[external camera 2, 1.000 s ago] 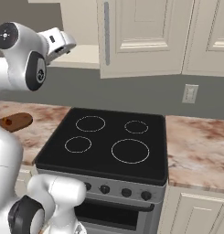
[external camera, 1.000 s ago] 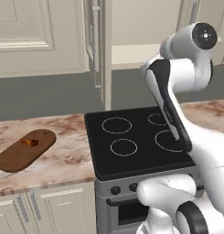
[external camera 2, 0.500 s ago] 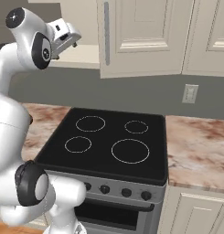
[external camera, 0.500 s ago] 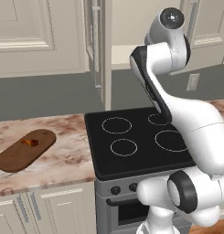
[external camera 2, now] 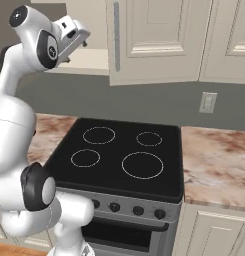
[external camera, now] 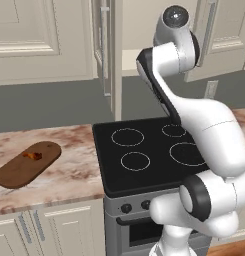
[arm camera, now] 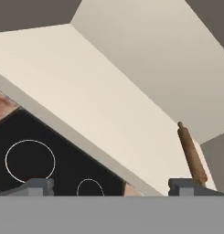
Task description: Open the cabinet, retrieve the rolling pin, and place it next to the meat on the cutting board to prepare for tenderizing.
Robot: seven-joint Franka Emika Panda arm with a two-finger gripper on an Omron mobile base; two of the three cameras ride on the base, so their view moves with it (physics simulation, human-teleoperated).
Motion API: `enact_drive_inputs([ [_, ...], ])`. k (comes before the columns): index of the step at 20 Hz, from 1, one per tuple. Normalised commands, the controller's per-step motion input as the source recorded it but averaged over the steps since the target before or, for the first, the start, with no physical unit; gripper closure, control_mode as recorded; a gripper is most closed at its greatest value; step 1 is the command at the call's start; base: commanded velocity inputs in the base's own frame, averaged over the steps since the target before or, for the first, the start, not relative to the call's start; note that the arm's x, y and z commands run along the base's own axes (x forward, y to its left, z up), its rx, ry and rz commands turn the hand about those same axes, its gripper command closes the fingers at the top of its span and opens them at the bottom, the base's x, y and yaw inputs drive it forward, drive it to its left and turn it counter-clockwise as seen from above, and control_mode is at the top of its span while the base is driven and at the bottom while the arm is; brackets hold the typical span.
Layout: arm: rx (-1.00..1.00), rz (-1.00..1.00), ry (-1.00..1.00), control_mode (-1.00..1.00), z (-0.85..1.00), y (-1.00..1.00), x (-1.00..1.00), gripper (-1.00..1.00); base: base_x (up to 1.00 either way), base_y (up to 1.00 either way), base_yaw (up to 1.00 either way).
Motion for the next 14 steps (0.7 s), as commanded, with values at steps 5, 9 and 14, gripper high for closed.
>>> enact_drive_inputs([
  [5, -0.12, 0.00, -0.05, -1.00, 0.00, -0.17, 0.07, -1.00, 0.00, 0.00, 0.00],
  [9, -0.12, 0.00, -0.07, -1.00, 0.00, -0.24, 0.00, -1.00, 0.00, 0.00, 0.00],
  [14, -0.09, 0.00, -0.04, -1.00, 0.00, -0.29, 0.00, -1.00, 0.00, 0.00, 0.00],
])
